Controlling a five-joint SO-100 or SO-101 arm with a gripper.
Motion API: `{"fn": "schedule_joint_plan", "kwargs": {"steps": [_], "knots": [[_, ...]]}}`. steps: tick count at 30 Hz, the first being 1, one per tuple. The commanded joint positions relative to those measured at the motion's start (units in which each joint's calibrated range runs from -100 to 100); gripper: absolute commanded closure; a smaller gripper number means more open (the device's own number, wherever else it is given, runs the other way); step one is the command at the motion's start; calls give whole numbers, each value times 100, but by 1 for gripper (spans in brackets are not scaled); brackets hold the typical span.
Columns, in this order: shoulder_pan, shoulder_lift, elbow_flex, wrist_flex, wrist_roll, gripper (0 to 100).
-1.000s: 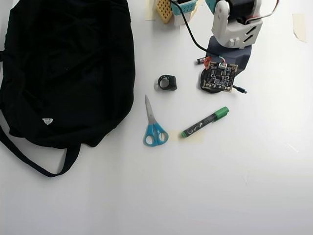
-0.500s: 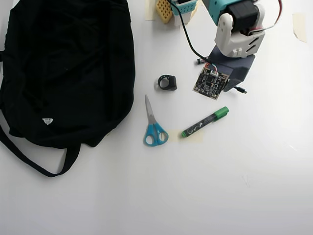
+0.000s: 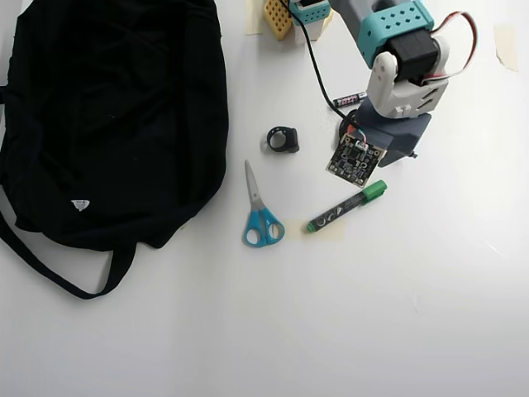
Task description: Put the green marker into the black bag
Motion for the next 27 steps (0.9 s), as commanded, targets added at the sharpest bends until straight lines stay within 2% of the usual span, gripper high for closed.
{"fn": "schedule_joint_plan", "kwargs": {"steps": [1, 8, 27], "knots": [[239, 111, -248, 13, -26, 86], [538, 618, -248, -22, 27, 75], [658, 1862, -1695, 13, -26, 75]]}}
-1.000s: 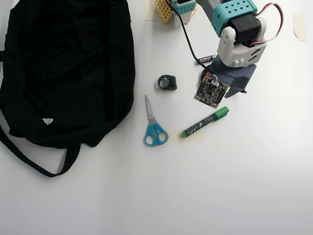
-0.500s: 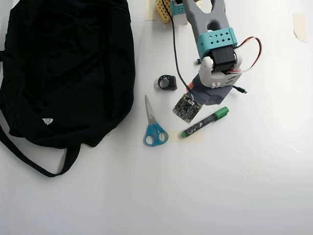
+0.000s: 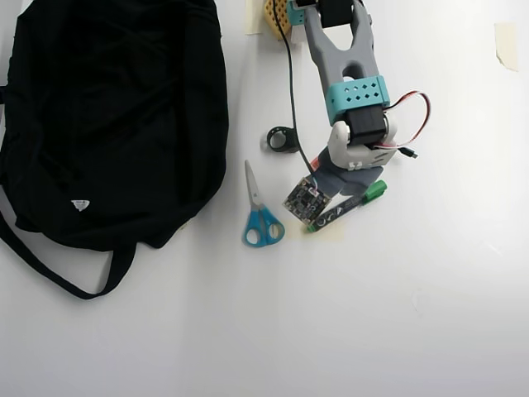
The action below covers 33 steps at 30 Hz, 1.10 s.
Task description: Put the green marker into the black bag
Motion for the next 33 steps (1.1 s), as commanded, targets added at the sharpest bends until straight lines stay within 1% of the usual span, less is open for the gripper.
{"fn": "schedule_joint_plan", "kwargs": {"steps": [1, 6, 11, 14, 17, 24, 30, 33], "knots": [[-55, -47, -532, 21, -11, 75], [-92, -47, -613, 30, -405, 75], [-317, -39, -613, 30, -436, 75], [-399, 53, -613, 39, -651, 75], [-474, 243, -622, 323, -830, 75], [-661, 476, -991, 375, -856, 75], [-593, 982, -1961, 400, -856, 75], [-593, 1248, -2311, 633, -856, 75]]}}
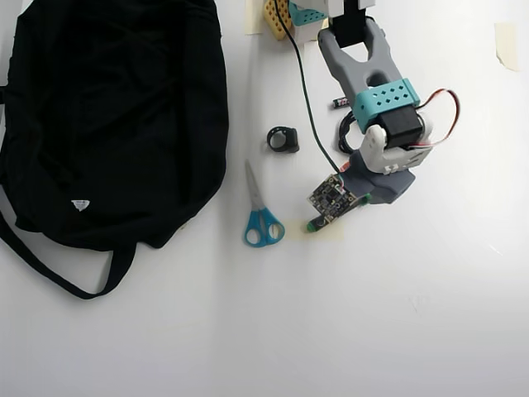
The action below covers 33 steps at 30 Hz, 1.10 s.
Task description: Put the green marker into the black bag
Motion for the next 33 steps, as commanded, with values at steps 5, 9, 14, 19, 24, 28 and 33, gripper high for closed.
{"fn": "schedule_joint_plan", "kwargs": {"steps": [5, 9, 14, 19, 24, 28, 33], "knots": [[-6, 384, -945, 402, -11, 75], [24, 484, -998, 402, -11, 75], [32, 492, -1061, 324, 36, 75], [84, 492, -1070, 178, 136, 75], [99, 492, -1070, -89, 220, 75], [99, 567, -1025, -236, 309, 75], [174, 816, -1061, -391, 319, 75]]}}
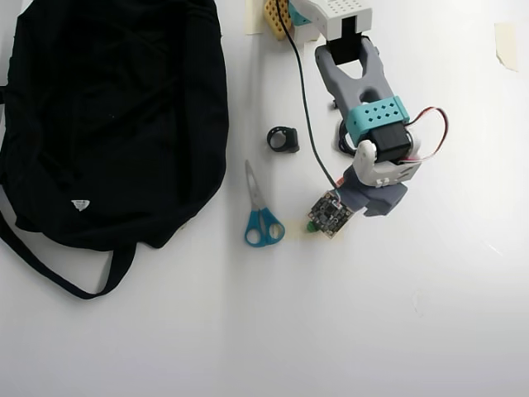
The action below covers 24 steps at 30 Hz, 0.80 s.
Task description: Put the green marker into the black bag
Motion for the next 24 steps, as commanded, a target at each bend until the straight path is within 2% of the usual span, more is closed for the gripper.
{"fn": "schedule_joint_plan", "kwargs": {"steps": [1, 10, 16, 24], "knots": [[56, -48, -250, -90, 31, 75], [64, -31, -215, -90, 173, 74], [34, 143, -259, -90, 178, 67], [56, 151, -241, -90, 173, 67]]}}
